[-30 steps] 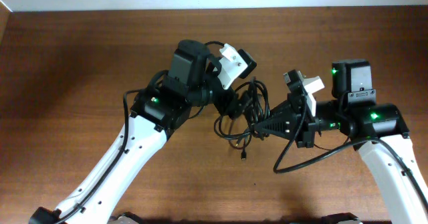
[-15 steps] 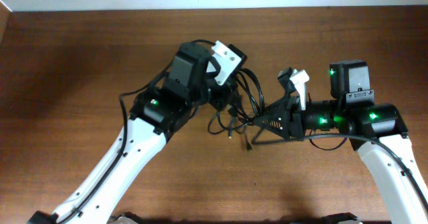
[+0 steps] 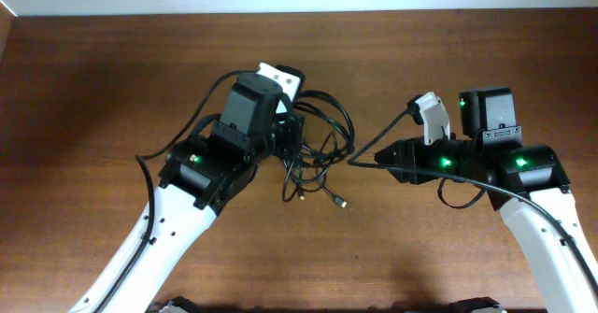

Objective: Untangle cables

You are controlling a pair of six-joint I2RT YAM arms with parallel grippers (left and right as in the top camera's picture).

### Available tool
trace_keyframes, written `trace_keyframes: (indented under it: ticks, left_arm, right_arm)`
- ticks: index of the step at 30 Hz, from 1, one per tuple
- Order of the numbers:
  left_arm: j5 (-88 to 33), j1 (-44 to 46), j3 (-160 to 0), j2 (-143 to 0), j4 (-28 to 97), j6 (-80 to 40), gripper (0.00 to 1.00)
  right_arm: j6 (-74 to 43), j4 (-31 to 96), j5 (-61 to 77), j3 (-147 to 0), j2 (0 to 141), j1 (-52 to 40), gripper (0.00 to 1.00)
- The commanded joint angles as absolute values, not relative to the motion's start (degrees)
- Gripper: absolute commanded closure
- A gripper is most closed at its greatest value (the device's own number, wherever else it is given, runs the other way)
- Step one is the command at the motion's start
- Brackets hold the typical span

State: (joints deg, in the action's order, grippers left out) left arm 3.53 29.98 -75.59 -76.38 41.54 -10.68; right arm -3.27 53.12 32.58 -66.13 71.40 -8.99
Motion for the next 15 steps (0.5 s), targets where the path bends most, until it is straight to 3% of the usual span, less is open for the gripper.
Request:
trace_keyframes:
  ticks: [1,2,3,15]
  left_arm:
    - [8.84,29.82,-75.57,-75.2,41.67,-25.87,1.0]
    - [8.8,29.85,-75.57,-75.2,41.67,-27.97,1.0]
    - [8.56,29.85,-75.57,-75.2,41.67,-28.91,1.0]
    - [-12.1,29.89,-75.57,-75.2,37.71,-29.34,1.0]
  right_arm:
    - [-5.43,53.12,39.24,-67.2,70.48,-9.32,0.27]
    - [-5.43,53.15,43.46,-67.2,70.48,-9.32,0.1]
    - [-5.43,53.15,45.39,-67.2,70.48,-9.32,0.01]
    - [-6.52,50.92,43.05,-67.2,70.63,-9.32,0.01]
